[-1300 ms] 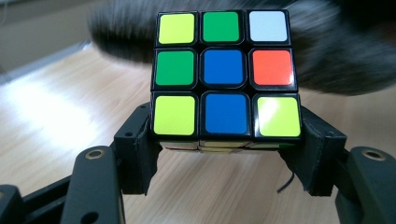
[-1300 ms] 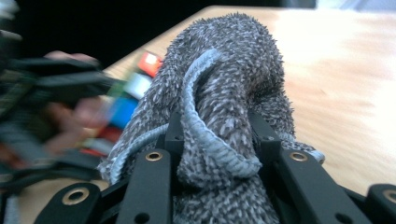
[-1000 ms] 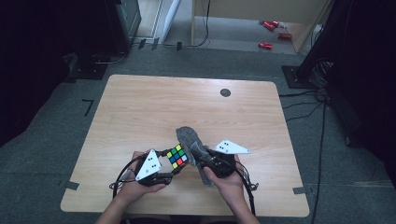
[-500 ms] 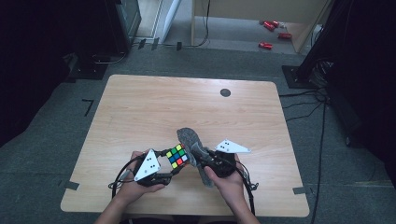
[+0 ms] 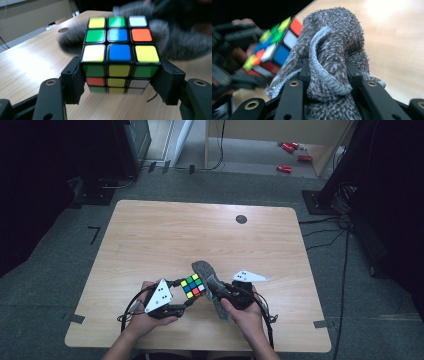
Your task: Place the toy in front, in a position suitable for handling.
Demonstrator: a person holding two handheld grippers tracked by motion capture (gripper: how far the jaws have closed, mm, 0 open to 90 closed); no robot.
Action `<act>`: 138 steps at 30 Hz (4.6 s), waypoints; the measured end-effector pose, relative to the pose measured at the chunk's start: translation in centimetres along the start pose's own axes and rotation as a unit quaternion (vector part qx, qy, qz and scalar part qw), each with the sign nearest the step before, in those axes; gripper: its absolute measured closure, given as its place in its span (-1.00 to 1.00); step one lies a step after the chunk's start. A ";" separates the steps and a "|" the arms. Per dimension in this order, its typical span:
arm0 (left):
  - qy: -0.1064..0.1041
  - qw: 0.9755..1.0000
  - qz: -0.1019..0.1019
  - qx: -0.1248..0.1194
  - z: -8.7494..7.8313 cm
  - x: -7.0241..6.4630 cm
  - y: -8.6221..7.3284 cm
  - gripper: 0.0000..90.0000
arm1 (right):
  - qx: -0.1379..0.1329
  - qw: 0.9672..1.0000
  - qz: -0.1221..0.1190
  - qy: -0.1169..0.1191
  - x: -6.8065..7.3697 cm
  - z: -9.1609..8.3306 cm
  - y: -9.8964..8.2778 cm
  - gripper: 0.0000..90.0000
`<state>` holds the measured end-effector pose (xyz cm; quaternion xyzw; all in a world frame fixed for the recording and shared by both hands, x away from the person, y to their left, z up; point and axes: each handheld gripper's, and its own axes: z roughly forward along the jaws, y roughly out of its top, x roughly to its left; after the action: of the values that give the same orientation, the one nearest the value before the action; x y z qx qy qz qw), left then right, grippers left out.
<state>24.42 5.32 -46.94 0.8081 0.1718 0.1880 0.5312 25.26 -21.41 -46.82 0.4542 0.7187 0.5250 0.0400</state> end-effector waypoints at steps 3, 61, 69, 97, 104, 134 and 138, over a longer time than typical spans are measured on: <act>0.000 1.000 -0.003 0.002 0.3 0.1 -0.1 -0.23 | -0.007 1.000 -0.008 -0.013 0.4 -0.3 0.1 0.52; 0.015 0.999 0.027 0.019 0.8 -0.9 0.3 -0.22 | -0.067 0.983 -0.168 -0.023 6.1 -1.3 0.8 0.45; 0.019 0.999 0.023 0.019 0.6 -0.7 0.2 -0.22 | -0.071 0.987 -0.136 -0.039 4.2 -1.2 0.8 0.51; 0.015 1.000 0.011 0.015 0.5 -0.5 0.3 -0.22 | -0.067 0.969 -0.230 -0.053 7.4 -0.7 0.0 0.52; 0.011 1.000 0.008 0.014 0.7 -0.5 0.2 -0.22 | -0.081 0.975 -0.192 -0.080 6.2 -1.2 0.2 0.52; 0.012 1.000 0.020 0.018 1.0 -0.9 0.1 -0.22 | -0.051 0.978 -0.192 -0.056 7.2 -0.7 0.6 0.51; 0.018 0.999 0.023 0.018 0.8 -0.8 0.1 -0.22 | -0.045 0.977 -0.203 -0.048 7.6 -0.4 0.5 0.52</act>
<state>24.09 4.21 -47.23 0.8175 0.1660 0.2115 0.5093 20.96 -16.40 -43.10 0.3208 0.7686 0.5157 0.2008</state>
